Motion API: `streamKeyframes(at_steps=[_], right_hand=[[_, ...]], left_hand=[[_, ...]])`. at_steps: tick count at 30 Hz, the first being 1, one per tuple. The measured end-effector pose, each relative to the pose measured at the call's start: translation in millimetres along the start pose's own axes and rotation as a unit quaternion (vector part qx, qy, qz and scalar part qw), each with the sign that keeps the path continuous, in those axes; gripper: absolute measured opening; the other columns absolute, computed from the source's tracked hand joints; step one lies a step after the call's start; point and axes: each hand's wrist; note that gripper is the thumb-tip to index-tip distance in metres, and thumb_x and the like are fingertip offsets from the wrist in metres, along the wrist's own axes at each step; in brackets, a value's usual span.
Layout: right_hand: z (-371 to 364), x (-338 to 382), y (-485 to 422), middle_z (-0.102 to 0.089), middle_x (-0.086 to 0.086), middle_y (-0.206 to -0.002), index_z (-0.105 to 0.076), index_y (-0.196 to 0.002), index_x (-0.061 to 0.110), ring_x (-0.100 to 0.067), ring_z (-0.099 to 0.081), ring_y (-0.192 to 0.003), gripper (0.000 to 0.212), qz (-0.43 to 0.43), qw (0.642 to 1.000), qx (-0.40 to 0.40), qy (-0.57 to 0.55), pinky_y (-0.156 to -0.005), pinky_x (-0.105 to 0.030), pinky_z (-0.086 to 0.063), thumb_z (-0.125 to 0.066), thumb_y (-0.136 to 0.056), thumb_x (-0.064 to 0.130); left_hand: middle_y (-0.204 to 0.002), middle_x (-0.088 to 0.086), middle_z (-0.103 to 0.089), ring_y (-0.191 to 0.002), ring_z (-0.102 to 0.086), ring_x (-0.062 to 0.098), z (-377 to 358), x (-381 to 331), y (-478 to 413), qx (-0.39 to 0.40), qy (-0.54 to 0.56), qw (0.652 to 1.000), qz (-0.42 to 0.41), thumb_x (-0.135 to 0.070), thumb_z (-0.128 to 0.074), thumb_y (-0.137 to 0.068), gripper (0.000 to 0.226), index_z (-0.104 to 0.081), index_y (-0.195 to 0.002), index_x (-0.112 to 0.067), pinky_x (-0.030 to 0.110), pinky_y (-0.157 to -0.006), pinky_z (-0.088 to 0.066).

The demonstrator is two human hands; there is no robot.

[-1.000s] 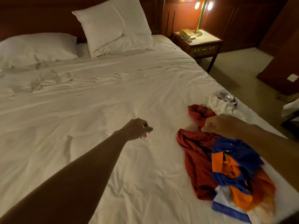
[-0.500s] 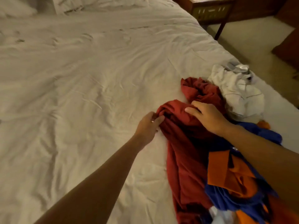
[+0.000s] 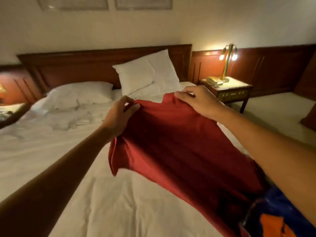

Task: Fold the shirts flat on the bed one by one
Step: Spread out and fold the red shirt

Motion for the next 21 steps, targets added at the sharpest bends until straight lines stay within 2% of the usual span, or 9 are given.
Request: streamKeyframes(at_steps=[3, 6, 8, 10, 12, 15, 17, 19, 21], right_hand=[[-3, 70, -17, -0.070, -0.018, -0.087, -0.072, -0.092, 0.001, -0.031, -0.067, -0.083, 0.070, 0.037, 0.999, 0.025, 0.005, -0.066, -0.031, -0.046, -0.055, -0.083, 0.069], [-32, 121, -22, -0.073, -0.014, -0.085, -0.071, -0.088, 0.002, -0.025, -0.069, -0.074, 0.088, 0.036, 0.996, 0.079, 0.036, -0.063, -0.030, -0.046, -0.055, -0.065, 0.085], [-63, 137, -13, -0.075, -0.004, -0.086, -0.073, -0.088, 0.007, -0.020, -0.071, -0.074, 0.092, 0.030, 0.992, 0.115, 0.046, -0.067, -0.030, -0.052, -0.056, -0.055, 0.091], [-99, 138, 6, -0.074, 0.004, -0.077, -0.072, -0.082, 0.015, -0.013, -0.071, -0.069, 0.084, 0.027, 0.989, 0.139, 0.034, -0.069, -0.029, -0.055, -0.058, -0.051, 0.093], [-140, 133, 31, -0.074, 0.010, -0.082, -0.073, -0.090, 0.021, -0.007, -0.070, -0.075, 0.074, 0.037, 0.986, 0.163, 0.010, -0.076, -0.028, -0.056, -0.063, -0.057, 0.087], [-204, 114, 66, -0.072, 0.009, -0.093, -0.071, -0.096, 0.025, -0.005, -0.066, -0.087, 0.047, 0.064, 0.981, 0.182, 0.004, -0.087, -0.031, -0.052, -0.076, -0.072, 0.064], [-238, 100, 89, -0.068, 0.004, -0.096, -0.069, -0.096, 0.020, -0.010, -0.062, -0.094, 0.039, 0.069, 0.980, 0.186, 0.027, -0.093, -0.035, -0.049, -0.080, -0.076, 0.051], [-262, 90, 114, -0.067, 0.003, -0.094, -0.070, -0.094, 0.021, -0.012, -0.061, -0.093, 0.034, 0.068, 0.975, 0.210, 0.040, -0.090, -0.034, -0.049, -0.081, -0.076, 0.049], [-279, 85, 143, -0.068, 0.007, -0.089, -0.072, -0.090, 0.027, -0.008, -0.062, -0.085, 0.030, 0.071, 0.968, 0.240, 0.034, -0.081, -0.028, -0.048, -0.081, -0.074, 0.051]], left_hand=[[-0.091, -0.005, -0.066, -0.082, -0.059, 0.006, 90, -19, -8, -0.037, -0.073, 0.995, -0.048, -0.036, -0.064, -0.095, 0.019, -0.065, -0.101, -0.019, 0.022, -0.074, -0.045], [-0.081, -0.014, -0.065, -0.081, -0.062, 0.003, 160, -14, 6, -0.050, -0.131, 0.987, -0.078, -0.038, -0.065, -0.094, 0.012, -0.066, -0.086, -0.029, 0.014, -0.069, -0.043], [-0.078, -0.014, -0.068, -0.083, -0.065, 0.013, 189, 5, 28, -0.032, -0.151, 0.986, -0.064, -0.040, -0.063, -0.095, 0.017, -0.068, -0.081, -0.031, 0.021, -0.073, -0.048], [-0.081, -0.010, -0.069, -0.082, -0.066, 0.015, 206, 34, 57, -0.001, -0.206, 0.978, -0.038, -0.050, -0.057, -0.096, 0.025, -0.070, -0.084, -0.032, 0.032, -0.077, -0.050], [-0.079, -0.010, -0.068, -0.076, -0.063, 0.005, 218, 66, 92, 0.010, -0.210, 0.977, -0.022, -0.050, -0.056, -0.095, 0.027, -0.071, -0.084, -0.031, 0.026, -0.071, -0.046], [-0.078, -0.008, -0.068, -0.071, -0.062, -0.002, 225, 119, 150, -0.011, -0.182, 0.983, -0.001, -0.041, -0.060, -0.095, 0.025, -0.073, -0.085, -0.022, 0.012, -0.062, -0.044], [-0.081, -0.003, -0.070, -0.073, -0.066, 0.006, 225, 155, 188, -0.010, -0.163, 0.986, 0.038, -0.042, -0.060, -0.095, 0.027, -0.074, -0.087, -0.020, 0.018, -0.067, -0.051], [-0.080, 0.000, -0.071, -0.074, -0.066, 0.015, 219, 186, 226, 0.008, -0.159, 0.983, 0.086, -0.047, -0.059, -0.093, 0.031, -0.073, -0.086, -0.020, 0.030, -0.070, -0.051], [-0.073, -0.003, -0.069, -0.067, -0.061, 0.012, 211, 209, 262, 0.009, -0.150, 0.983, 0.109, -0.050, -0.060, -0.092, 0.035, -0.073, -0.081, -0.019, 0.029, -0.064, -0.044]])
Point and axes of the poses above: each hand's wrist, its own y-axis away from the middle knuckle, its own z-axis out of the back of the hand, x = y × z
